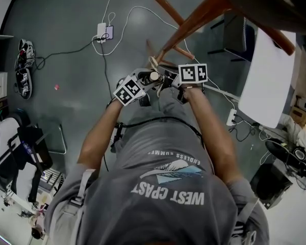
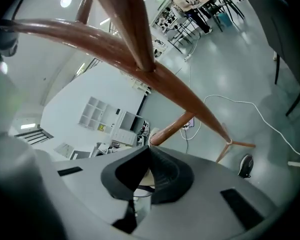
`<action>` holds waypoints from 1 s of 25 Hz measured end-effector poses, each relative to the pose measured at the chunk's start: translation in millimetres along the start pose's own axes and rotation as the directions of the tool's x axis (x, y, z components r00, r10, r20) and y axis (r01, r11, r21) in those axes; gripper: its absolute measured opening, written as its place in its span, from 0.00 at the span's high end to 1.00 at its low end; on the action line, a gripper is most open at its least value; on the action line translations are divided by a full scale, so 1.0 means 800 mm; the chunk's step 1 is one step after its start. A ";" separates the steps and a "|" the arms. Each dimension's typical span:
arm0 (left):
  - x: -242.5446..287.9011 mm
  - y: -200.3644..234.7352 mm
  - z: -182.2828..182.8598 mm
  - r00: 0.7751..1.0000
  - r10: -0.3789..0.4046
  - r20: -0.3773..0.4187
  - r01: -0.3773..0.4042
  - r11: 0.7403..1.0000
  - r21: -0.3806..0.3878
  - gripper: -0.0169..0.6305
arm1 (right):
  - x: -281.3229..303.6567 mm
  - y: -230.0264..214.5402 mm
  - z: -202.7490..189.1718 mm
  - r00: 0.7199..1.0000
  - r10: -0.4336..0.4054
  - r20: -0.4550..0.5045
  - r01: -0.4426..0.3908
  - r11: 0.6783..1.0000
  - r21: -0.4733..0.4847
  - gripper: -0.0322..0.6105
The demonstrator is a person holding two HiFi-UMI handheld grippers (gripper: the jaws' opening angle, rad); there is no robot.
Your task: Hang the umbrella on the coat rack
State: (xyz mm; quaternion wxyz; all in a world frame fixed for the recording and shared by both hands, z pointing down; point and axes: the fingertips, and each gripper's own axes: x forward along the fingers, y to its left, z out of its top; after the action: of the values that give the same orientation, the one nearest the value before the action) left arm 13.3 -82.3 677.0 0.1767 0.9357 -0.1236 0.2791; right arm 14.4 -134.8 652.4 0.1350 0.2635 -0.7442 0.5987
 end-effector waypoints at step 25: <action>0.073 0.032 -0.044 0.993 0.015 -0.119 -0.016 1.000 -0.009 0.71 | -0.006 -0.095 -0.006 0.953 -0.273 0.128 0.288 0.951 -0.111 0.90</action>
State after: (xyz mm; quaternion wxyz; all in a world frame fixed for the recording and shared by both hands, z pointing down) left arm 35.4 -99.4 744.2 0.1863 0.9156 -0.1215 0.3349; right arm 59.8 -140.3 713.4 0.1937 0.3904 -0.7426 0.5085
